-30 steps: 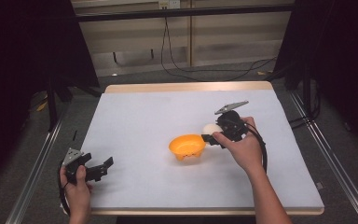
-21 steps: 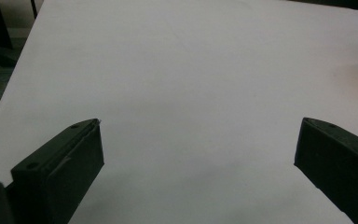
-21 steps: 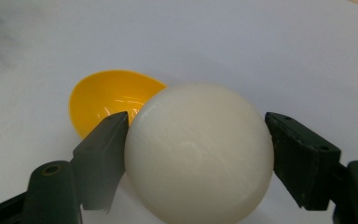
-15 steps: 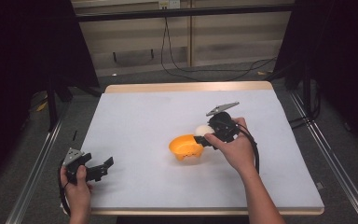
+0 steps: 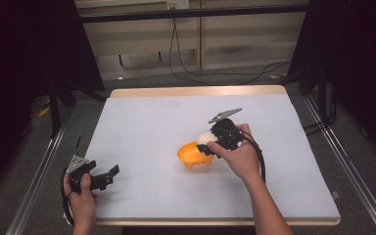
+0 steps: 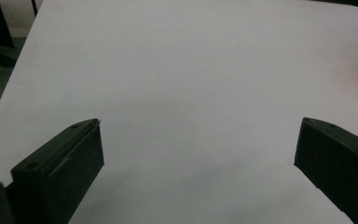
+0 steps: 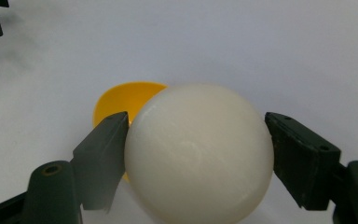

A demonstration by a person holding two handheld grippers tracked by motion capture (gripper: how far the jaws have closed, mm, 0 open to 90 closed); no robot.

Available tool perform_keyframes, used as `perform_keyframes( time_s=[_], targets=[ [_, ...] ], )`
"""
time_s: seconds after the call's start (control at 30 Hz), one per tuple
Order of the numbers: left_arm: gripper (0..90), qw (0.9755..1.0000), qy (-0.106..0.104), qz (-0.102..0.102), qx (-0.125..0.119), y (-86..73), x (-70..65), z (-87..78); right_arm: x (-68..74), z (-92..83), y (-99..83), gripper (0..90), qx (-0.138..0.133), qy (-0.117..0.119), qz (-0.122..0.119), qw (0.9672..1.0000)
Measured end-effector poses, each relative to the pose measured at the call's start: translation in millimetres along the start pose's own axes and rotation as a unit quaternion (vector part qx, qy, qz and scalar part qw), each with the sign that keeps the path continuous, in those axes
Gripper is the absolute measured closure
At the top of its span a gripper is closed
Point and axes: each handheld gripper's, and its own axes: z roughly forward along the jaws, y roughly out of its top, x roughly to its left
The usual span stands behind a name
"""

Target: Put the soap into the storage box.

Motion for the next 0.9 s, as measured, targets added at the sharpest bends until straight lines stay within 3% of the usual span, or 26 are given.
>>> perform_keyframes(
  time_s=[0.9],
  targets=[
    [1.1, 1.0000, -0.002, -0.002, 0.002, 0.1, 0.6, 0.2, 19.5, 27.1, 4.0, 24.1, 0.017, 0.003, -0.021, 0.9996]
  ],
)
